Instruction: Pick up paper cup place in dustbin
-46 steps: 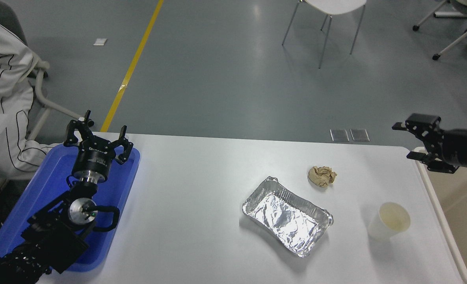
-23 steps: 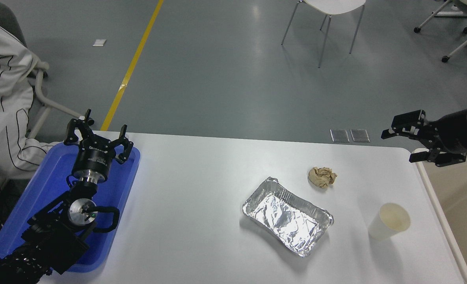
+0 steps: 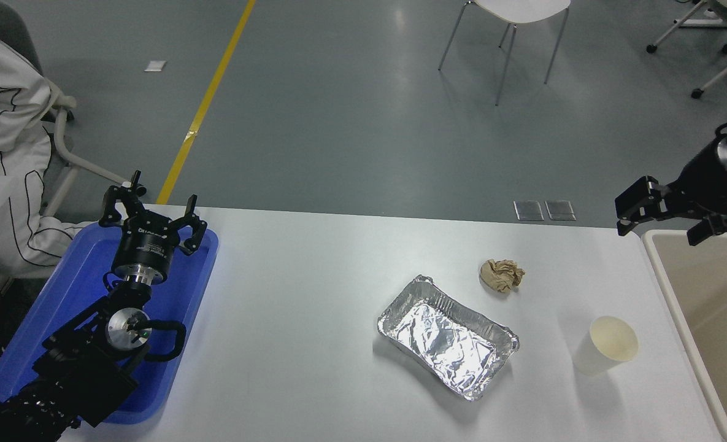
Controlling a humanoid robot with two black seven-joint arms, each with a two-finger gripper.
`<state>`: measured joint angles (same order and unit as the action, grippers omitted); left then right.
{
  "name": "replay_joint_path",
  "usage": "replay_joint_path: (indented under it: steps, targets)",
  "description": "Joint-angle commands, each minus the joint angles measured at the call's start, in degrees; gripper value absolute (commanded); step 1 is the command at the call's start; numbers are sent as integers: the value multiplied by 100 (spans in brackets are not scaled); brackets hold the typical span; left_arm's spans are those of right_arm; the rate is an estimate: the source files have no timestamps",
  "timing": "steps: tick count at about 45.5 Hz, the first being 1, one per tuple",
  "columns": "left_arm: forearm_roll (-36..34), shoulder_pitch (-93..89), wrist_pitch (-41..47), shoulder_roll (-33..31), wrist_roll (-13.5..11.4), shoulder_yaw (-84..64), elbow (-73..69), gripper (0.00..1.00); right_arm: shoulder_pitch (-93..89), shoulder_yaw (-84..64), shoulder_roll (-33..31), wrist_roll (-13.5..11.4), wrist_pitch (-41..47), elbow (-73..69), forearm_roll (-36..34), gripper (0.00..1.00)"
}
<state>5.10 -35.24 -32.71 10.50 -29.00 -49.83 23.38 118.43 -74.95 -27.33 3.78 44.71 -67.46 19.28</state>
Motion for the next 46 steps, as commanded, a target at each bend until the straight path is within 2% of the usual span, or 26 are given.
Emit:
replay_joint_path:
  steps: [1,38,46]
  targets:
    - [0,0,1,4,0,0,9,100,215,-11,122,-115,29,-241,137,100]
    - [0,-9,-7,4,0,-9,9,100,128,77,87,-115,29,-320,146,100]
    - [0,-9,-7,-5,0,-9,9,100,-232,104,-115,-115,29,-267,208,100]
